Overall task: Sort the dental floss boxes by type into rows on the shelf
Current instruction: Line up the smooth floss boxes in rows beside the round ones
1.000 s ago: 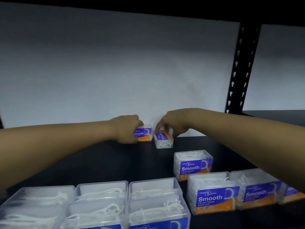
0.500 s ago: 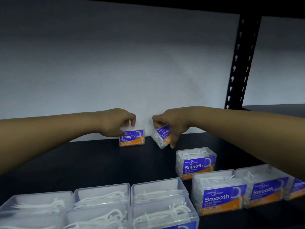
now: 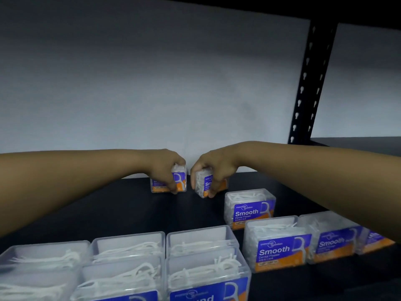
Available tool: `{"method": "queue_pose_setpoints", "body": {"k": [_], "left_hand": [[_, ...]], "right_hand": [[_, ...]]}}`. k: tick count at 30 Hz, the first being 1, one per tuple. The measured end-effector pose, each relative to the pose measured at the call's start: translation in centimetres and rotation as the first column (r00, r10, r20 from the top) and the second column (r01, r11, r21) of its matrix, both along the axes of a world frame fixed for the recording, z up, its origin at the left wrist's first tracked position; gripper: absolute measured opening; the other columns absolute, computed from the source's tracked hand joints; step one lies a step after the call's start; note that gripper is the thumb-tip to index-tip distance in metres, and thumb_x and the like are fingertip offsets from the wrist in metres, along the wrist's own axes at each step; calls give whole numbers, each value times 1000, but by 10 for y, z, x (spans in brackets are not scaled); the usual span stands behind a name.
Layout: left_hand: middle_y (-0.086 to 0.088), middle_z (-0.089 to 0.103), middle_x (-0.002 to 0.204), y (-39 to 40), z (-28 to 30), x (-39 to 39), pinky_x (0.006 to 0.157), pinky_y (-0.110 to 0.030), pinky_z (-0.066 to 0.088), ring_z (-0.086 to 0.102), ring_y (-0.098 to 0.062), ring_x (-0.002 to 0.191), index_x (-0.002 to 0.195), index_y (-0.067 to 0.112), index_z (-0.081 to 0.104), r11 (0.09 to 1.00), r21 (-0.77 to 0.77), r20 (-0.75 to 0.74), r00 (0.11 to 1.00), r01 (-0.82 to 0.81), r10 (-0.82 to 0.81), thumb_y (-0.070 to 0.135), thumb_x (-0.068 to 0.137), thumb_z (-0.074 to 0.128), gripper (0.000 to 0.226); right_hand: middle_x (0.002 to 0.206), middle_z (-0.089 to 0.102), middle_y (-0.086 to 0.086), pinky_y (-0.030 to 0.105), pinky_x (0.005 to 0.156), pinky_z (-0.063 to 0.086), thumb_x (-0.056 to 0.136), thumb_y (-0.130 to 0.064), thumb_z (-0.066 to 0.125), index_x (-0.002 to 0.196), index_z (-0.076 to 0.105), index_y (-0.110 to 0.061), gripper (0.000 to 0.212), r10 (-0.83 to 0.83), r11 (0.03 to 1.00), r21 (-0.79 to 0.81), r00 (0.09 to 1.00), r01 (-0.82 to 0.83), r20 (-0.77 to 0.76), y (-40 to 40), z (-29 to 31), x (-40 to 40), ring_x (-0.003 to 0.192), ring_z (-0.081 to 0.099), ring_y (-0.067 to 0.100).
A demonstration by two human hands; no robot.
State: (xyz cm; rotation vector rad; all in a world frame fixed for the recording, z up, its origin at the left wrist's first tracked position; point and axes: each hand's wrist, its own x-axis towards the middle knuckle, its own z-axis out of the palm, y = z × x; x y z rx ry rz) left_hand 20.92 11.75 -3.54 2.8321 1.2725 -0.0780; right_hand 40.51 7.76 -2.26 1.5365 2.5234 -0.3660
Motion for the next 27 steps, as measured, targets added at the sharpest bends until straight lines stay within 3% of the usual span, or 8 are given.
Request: {"method": "queue_pose_setpoints", "body": {"k": [3, 6, 9, 12, 15, 19, 22, 27], "left_hand": [[9, 69, 85, -2, 0, -2, 71, -27, 52, 66, -15, 83, 85, 26, 64, 992, -124, 79, 997, -10, 20, 31, 70, 90, 31], [7, 73, 90, -3, 2, -7, 75, -30, 56, 70, -17, 86, 94, 21, 69, 989, -150, 118, 993, -5, 23, 30, 70, 91, 34], [3, 73, 95, -7, 10, -10, 80, -35, 58, 71, -19, 90, 100, 17, 68, 990, -144, 208, 978, 15, 15, 32, 74, 89, 37], [1, 75, 94, -18, 19, -9, 82, -39, 59, 72, -22, 89, 97, 19, 67, 988, -149, 313, 950, 42, 7, 32, 75, 89, 33], [1, 76, 95, -32, 29, -1, 80, -38, 61, 72, -21, 87, 100, 20, 70, 988, -145, 333, 943, 57, -6, 27, 75, 89, 32], [-4, 77, 100, -50, 43, 17, 81, -37, 61, 72, -20, 88, 108, 16, 72, 985, -158, 327, 945, 66, -11, 18, 76, 88, 36], [-3, 76, 102, -63, 54, 34, 80, -34, 62, 72, -21, 91, 111, 16, 72, 986, -160, 327, 945, 52, 4, 15, 77, 86, 36], [-1, 75, 104, -85, 67, 69, 82, -35, 62, 72, -21, 95, 110, 19, 71, 988, -147, 328, 945, 48, 3, 19, 79, 85, 34]], "right_hand": [[101, 75, -8, 28, 83, 59, 78, -14, 87, 117, 71, -26, 45, -23, 998, -54, 998, 20, -54, -3, 0, 3, 90, 70, 10], [90, 71, -15, 16, 62, 54, 80, -11, 85, 120, 70, -21, 44, -48, 999, -9, 993, 47, -109, -8, 7, 12, 70, 66, -6], [89, 68, -14, 8, 53, 48, 81, -11, 84, 120, 69, -20, 43, -68, 995, 67, 988, 78, -138, -14, 19, 24, 64, 64, -8], [102, 70, -11, 9, 61, 51, 80, -17, 86, 120, 69, -27, 44, -60, 988, 136, 990, 78, -130, -21, 29, 32, 82, 65, 1], [102, 71, -9, 17, 69, 52, 79, -16, 86, 119, 70, -28, 45, -72, 980, 173, 989, 94, -131, -32, 38, 40, 86, 65, 8], [105, 72, -7, 16, 67, 56, 79, -20, 86, 120, 71, -27, 45, -97, 970, 215, 991, 115, -92, -47, 51, 53, 92, 67, 12], [112, 73, -5, 35, 88, 60, 76, -26, 88, 118, 72, -30, 45, -141, 955, 261, 990, 141, -17, -58, 60, 65, 100, 68, 17], [104, 72, -5, 43, 89, 61, 74, -33, 88, 114, 72, -31, 44, -256, 918, 337, 962, 211, 95, -87, 74, 91, 96, 69, 20]]}}
